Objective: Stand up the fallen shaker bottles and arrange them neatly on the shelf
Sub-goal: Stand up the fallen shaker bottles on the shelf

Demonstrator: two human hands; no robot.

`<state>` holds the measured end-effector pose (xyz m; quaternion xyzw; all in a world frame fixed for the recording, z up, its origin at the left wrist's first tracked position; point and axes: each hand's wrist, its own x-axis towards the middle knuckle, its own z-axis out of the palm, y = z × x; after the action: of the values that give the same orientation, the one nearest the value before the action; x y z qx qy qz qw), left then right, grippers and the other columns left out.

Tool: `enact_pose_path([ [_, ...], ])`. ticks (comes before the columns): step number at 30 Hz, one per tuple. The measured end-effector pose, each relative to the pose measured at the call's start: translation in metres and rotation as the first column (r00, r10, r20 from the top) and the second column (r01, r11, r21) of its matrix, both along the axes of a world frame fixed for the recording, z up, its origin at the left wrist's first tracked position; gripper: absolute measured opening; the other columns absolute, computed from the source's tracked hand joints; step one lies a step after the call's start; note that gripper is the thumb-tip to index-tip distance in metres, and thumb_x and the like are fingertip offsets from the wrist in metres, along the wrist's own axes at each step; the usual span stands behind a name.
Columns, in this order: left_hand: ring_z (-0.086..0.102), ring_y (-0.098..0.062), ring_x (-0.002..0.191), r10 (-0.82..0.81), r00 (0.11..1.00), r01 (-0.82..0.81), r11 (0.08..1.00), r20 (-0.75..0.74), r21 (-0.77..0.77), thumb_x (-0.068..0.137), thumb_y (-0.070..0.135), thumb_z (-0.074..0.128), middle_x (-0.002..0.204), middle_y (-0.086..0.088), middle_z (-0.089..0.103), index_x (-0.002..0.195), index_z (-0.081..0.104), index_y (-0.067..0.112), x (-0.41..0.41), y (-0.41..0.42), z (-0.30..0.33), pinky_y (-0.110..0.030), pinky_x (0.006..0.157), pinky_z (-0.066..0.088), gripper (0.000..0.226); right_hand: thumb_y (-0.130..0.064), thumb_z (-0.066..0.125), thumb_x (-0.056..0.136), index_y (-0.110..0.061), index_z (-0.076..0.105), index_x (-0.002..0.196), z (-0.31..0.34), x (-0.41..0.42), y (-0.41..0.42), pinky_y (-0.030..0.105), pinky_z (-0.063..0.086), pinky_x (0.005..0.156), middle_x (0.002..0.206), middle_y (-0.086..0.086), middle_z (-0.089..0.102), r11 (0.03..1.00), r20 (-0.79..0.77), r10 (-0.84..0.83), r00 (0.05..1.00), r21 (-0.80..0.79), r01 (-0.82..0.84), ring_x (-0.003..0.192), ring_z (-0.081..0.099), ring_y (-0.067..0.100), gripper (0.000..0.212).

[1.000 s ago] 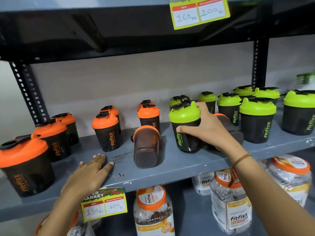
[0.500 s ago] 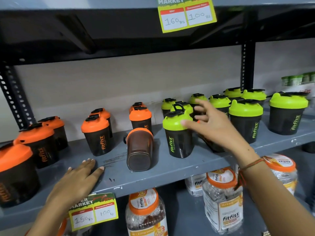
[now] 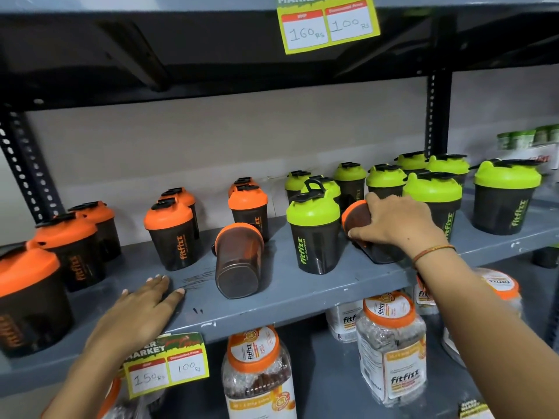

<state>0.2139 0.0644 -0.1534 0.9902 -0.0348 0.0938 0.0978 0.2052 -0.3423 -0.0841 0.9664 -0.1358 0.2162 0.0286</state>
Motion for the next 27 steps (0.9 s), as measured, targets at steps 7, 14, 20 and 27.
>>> enact_pose_path([
  [7,0.018,-0.016,0.146,0.011,1.000,-0.011,1.000,0.009,-0.009,0.097,0.049,0.024,0.159,0.000,0.021,0.149,0.025,0.020,-0.004,-0.005,0.003,-0.042,0.119,0.009,0.059,-0.069,0.058,0.075,-0.025,0.039,0.140,-0.001,0.000,-0.006,0.040,0.043,0.077,0.124,0.013,0.061,0.997,0.020,0.026,0.999,0.068,-0.027,0.116,0.056,0.039,0.080],
  [14,0.024,-0.019,0.145,0.025,1.000,-0.024,0.999,0.016,-0.032,0.098,0.047,0.025,0.158,-0.001,0.023,0.147,0.028,0.020,-0.018,-0.012,0.011,-0.039,0.119,0.013,0.056,-0.070,0.055,0.072,-0.027,0.033,0.142,0.018,-0.031,-0.007,0.051,0.050,0.087,0.128,0.018,0.060,0.963,0.371,0.045,0.928,0.231,-0.139,0.111,0.059,0.046,0.085],
  [20,0.024,-0.021,0.145,-0.009,1.000,0.008,1.000,-0.021,-0.016,0.099,0.042,0.025,0.159,-0.003,0.021,0.147,0.027,0.017,-0.029,0.003,0.012,-0.037,0.118,0.016,0.055,-0.058,0.067,0.077,-0.028,0.032,0.148,0.049,-0.063,0.042,0.043,0.043,0.103,0.140,0.007,0.052,0.722,0.824,0.077,0.561,0.342,-0.602,0.126,0.053,0.024,0.085],
  [27,0.024,-0.021,0.145,-0.027,0.999,0.026,0.999,0.020,0.018,0.098,0.043,0.023,0.157,-0.009,0.027,0.144,0.030,0.010,-0.058,0.036,0.004,-0.041,0.118,0.016,0.057,-0.012,0.079,0.078,-0.032,0.017,0.152,0.052,-0.072,0.161,0.026,0.055,0.088,0.134,0.001,0.056,-0.133,0.889,0.190,0.417,0.444,-0.886,0.109,0.065,0.002,0.098],
])
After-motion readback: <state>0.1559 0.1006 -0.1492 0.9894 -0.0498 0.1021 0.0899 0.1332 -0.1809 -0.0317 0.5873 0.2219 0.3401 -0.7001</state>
